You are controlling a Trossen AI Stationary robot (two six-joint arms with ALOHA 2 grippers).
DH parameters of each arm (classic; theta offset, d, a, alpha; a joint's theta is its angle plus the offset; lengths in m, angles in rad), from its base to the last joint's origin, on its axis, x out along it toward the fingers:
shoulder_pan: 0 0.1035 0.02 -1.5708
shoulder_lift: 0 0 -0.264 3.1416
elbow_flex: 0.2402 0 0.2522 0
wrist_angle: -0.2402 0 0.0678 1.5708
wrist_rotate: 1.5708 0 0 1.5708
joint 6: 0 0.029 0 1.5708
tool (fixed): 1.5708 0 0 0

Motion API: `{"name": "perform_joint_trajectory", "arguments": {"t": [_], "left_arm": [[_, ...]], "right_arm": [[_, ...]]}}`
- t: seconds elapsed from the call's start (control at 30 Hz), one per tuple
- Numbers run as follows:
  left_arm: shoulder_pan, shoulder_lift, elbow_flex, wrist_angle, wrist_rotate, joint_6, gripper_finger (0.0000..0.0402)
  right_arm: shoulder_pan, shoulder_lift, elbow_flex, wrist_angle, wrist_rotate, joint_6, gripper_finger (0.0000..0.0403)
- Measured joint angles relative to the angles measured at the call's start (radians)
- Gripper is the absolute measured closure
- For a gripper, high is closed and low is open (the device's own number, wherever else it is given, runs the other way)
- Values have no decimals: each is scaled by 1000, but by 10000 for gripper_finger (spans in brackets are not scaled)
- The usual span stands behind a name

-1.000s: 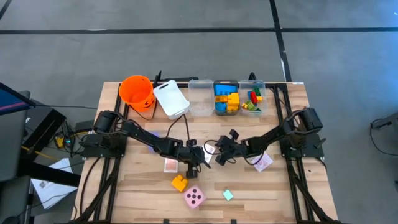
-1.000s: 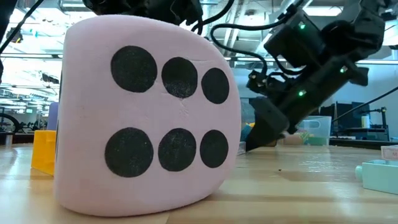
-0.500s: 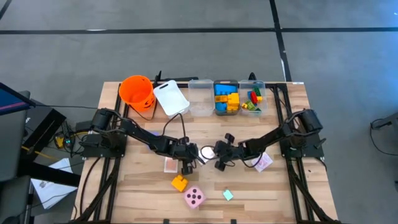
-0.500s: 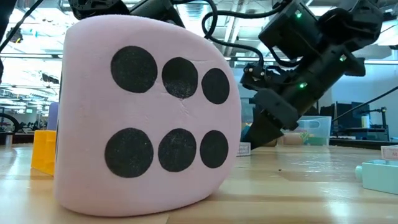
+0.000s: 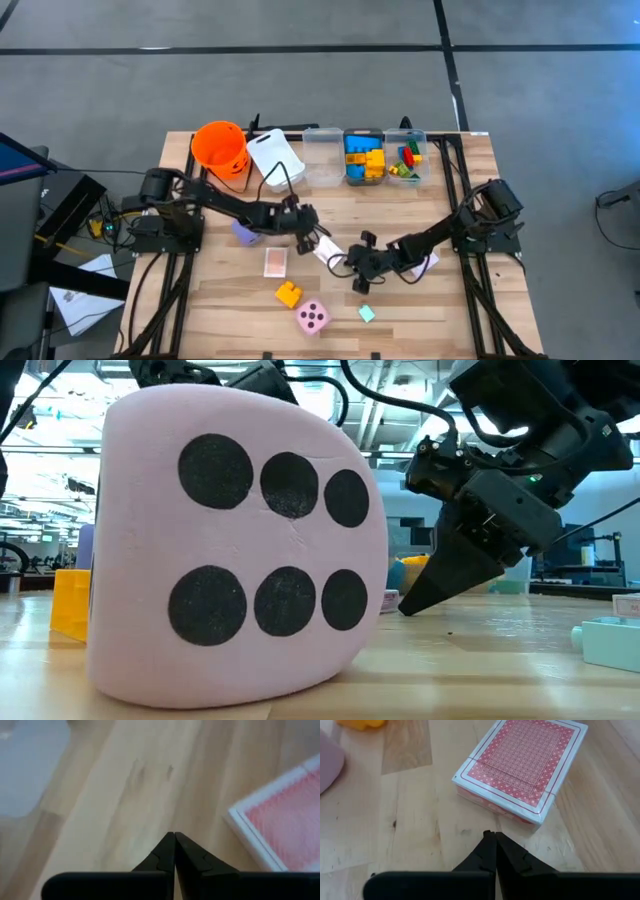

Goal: Pick & Place Toys
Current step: Put the red deck of cards into the left transparent bin

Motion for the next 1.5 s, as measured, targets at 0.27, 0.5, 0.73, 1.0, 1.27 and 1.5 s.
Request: {"name": "perform_joint_trajectory", "arguments": {"t": [0.27,0.5,0.73,1.0,1.27,1.5], "left_arm": [[3,-29,-1,-67,79,-11,401],[-57,-28,-34,22,170,-45,401],[-82,-29,-112,173,167,-116,401],[-85,-31,-142,214,161,-150,401],[-115,-31,-143,213,155,-209,401],[-113,-31,-143,215,161,-211,401]], "right_arm": [[-15,0,-1,4,13,5,403],[-43,3,-4,43,24,5,403],[-69,3,-4,79,21,-1,403],[-91,3,-4,77,23,-3,403],[-133,2,-4,71,27,-2,403],[-133,2,-4,75,37,-3,401]]}}
